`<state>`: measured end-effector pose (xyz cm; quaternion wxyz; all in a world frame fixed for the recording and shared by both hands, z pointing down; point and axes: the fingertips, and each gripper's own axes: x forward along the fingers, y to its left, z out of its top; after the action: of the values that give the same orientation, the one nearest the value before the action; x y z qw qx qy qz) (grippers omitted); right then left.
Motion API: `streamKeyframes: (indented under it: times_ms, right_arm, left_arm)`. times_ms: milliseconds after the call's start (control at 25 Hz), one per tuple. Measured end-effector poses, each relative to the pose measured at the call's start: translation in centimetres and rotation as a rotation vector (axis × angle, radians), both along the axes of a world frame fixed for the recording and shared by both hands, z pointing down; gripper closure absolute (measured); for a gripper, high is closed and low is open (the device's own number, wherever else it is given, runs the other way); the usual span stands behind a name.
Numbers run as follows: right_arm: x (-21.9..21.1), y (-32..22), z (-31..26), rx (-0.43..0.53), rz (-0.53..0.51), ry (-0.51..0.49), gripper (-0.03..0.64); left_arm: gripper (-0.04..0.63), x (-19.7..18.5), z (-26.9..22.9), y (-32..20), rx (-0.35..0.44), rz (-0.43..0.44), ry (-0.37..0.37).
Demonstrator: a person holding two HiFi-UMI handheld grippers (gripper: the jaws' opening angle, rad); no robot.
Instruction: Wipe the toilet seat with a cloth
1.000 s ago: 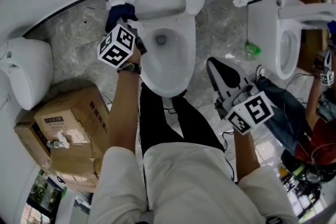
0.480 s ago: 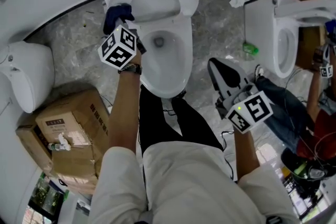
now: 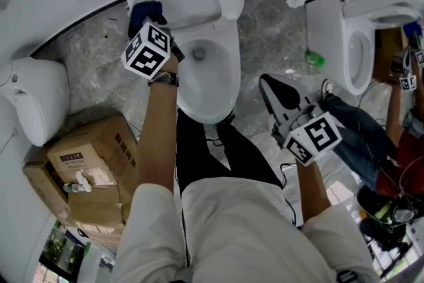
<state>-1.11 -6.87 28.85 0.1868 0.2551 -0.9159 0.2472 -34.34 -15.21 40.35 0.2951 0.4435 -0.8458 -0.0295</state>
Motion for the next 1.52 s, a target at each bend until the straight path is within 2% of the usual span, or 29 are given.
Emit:
streamKeyframes:
  times_ms: [120,240,400,680,840,960,1160,1400,1520]
  right_arm:
    - [0.2,0.3,0.0,-0.001,-0.003,0.003,0.589]
    - [0.6,0.3,0.0,-0.004,0.008,0.001,0.589]
    - [1.3,0.4,0.0,-0.009,0.020,-0.005,0.589]
    - [3.0,0.4,0.0,-0.010,0.044,-0.020,0.589]
    - [4.3,0.2,-0.1,-0.009,0.062,-0.022,0.589]
    - [5.3,0.1,0.0,-0.009,0.071,-0.022,0.589]
    - [6.0,-0.2,0.0,-0.009,0.086,-0.026,0.589]
    - [6.7,-0.4,-0.1,-0.005,0.099,-0.025,0.589]
    - [7.0,-0.5,0.0,-0.003,0.109,-0.021,0.589]
  left_arm:
    - [0.565,0.1,-0.3,-0.5,-0.011,-0.027,0.011]
    - [0.565,0.3,-0.6,-0.6,-0.028,-0.033,-0.009]
    - [0.565,0.7,-1.6,-1.1,-0.004,-0.019,-0.033]
    - [0.565,3.2,-5.3,-3.6,0.044,0.048,-0.133]
    - [0.565,4.6,-6.8,-4.9,0.063,0.086,-0.146]
    - [0.565,6.3,-8.0,-6.0,0.086,0.152,-0.168]
    - [0.565,8.6,-8.9,-7.8,0.122,0.206,-0.140]
    - [0.565,10.7,-9.1,-8.8,0.149,0.261,-0.146]
    - [0.565,12.0,-9.1,-9.4,0.155,0.319,-0.144]
